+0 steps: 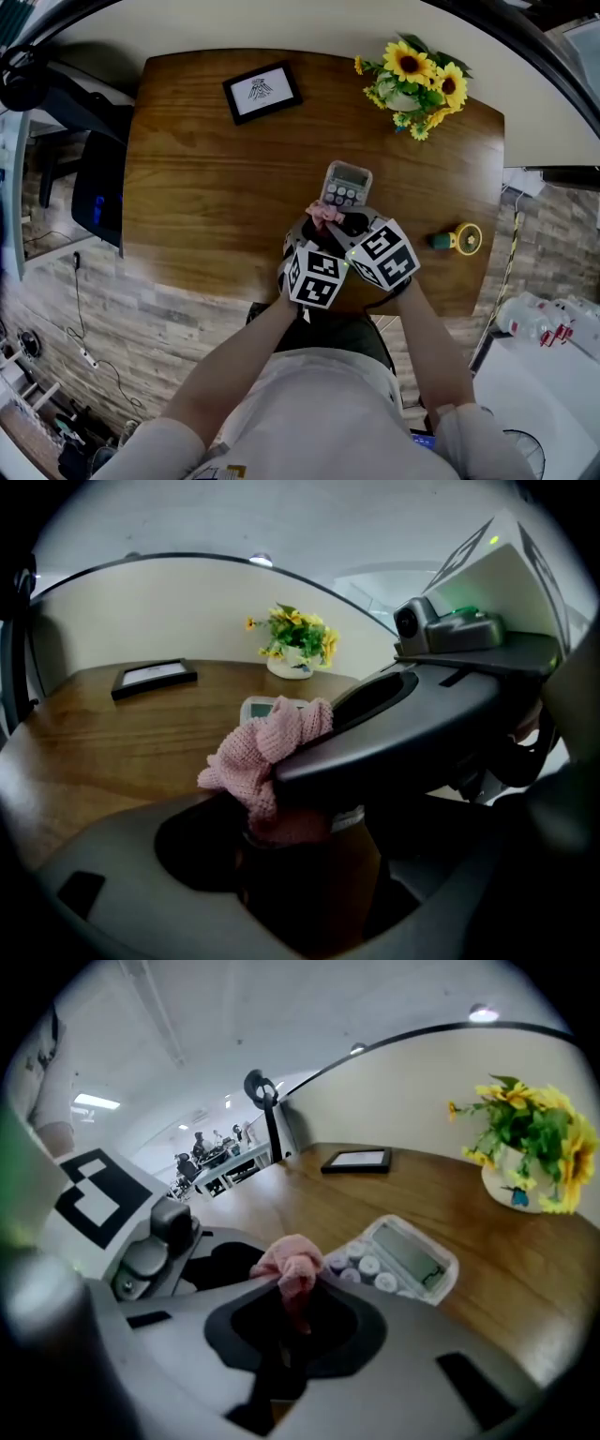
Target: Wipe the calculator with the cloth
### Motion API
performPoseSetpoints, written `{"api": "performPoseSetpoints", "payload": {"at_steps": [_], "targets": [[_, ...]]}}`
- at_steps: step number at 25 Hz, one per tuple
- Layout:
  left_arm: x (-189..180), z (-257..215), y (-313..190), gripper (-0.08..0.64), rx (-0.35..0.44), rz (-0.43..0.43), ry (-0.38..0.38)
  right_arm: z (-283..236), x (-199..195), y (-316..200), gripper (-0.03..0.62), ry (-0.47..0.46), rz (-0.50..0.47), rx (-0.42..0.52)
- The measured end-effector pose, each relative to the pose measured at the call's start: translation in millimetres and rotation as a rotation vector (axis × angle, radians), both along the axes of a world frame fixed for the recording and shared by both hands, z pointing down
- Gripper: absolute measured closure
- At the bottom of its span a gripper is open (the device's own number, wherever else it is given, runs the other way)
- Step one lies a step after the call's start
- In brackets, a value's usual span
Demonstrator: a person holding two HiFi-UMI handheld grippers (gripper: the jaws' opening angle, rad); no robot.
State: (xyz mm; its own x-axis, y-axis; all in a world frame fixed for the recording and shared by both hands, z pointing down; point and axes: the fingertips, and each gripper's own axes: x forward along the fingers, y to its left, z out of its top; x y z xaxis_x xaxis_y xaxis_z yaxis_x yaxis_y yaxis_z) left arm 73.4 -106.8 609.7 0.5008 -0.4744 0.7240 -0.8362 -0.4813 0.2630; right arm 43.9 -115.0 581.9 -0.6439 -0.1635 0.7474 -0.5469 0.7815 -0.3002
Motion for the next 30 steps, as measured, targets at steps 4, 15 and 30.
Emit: {"api": "performPoseSetpoints", "payload": {"at_steps": [4,15,30], "targets": [[-1.0,0.7,0.5,0.138,-0.001,0.003,0.001,0.3,7.9,5.4,0.551,0.038,-0.096,0.01],[-1.7,2.2,1.5,0.138,-0.022,0.016,-0.003,4.7,65.6,5.5,0.549,0.187,0.061,-0.032],[-35.7,-69.1,-0.8,0.199,0.019,0.053,0.031,-120.3,112.9,-28.7,0.546,0.073,0.393,0.188]]}}
